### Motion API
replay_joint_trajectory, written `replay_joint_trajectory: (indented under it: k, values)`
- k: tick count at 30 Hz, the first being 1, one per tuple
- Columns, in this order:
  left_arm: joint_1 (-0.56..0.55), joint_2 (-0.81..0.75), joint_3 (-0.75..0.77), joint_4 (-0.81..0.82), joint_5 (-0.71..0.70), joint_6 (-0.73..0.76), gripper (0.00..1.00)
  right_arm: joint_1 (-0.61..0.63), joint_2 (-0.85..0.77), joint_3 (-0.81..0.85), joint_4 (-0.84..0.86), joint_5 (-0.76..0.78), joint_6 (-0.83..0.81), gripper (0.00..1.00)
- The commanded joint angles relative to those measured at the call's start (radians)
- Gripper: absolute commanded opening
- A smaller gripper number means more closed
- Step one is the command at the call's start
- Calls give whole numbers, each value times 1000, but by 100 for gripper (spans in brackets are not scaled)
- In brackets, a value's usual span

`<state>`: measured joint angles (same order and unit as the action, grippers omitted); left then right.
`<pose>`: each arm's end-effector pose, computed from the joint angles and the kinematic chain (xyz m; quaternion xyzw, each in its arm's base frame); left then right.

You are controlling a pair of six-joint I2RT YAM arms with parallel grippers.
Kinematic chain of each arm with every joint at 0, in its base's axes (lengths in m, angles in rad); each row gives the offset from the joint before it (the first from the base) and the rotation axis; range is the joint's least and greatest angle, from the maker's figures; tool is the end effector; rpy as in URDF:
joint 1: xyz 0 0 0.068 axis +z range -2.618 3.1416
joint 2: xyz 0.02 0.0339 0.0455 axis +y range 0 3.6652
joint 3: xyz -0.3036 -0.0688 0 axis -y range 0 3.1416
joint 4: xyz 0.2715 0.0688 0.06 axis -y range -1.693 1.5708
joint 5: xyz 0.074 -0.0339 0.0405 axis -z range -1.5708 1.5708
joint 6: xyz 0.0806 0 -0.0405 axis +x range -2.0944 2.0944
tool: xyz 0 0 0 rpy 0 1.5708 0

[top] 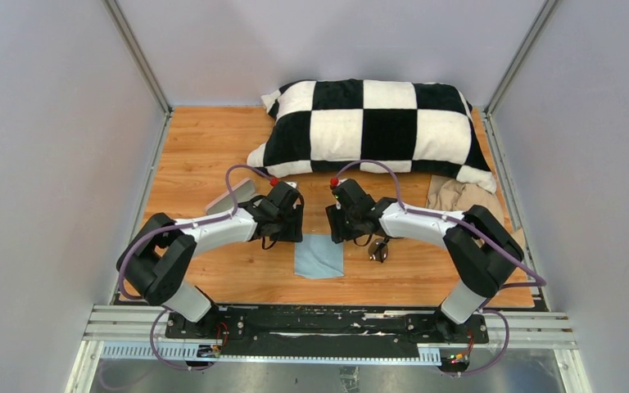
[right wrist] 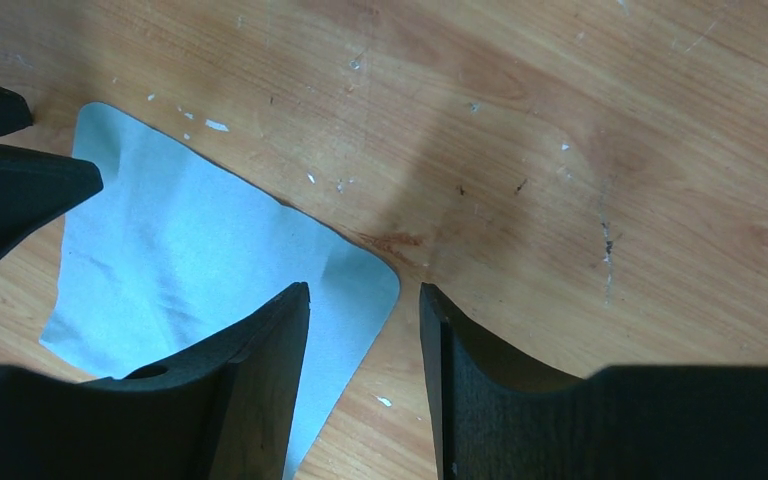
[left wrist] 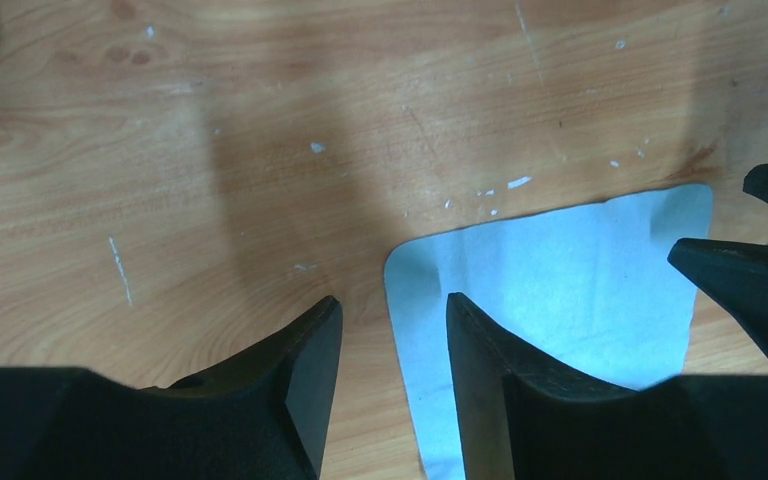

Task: Organize the sunglasses
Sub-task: Adjust the glasses cleaning cloth at the center of the board.

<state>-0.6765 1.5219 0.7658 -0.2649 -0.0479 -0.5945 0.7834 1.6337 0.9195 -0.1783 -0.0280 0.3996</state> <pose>0.2555 -0.2002 0.1424 0.0329 0.9616 -0.1425 0.2321 0.2680 0.2701 0.1636 -0.1844 0.9247 0.1964 0.2688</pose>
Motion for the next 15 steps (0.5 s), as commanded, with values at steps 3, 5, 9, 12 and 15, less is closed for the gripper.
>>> replay_joint_trajectory:
  k: [3,5,9,12,15]
  values:
    - [5,62,11,19,-7,9,43,-28,26,11,4,-13,-12,48]
    - [5,53,11,15,-22,4,38,-28,35,9,11,-34,-3,47]
    - [5,38,9,16,-31,8,35,-27,43,-2,26,-56,11,41]
    - [5,44,15,9,-17,14,33,-23,44,-8,28,-68,20,37]
    - [5,49,15,6,-2,17,32,-15,35,-16,30,-66,24,31]
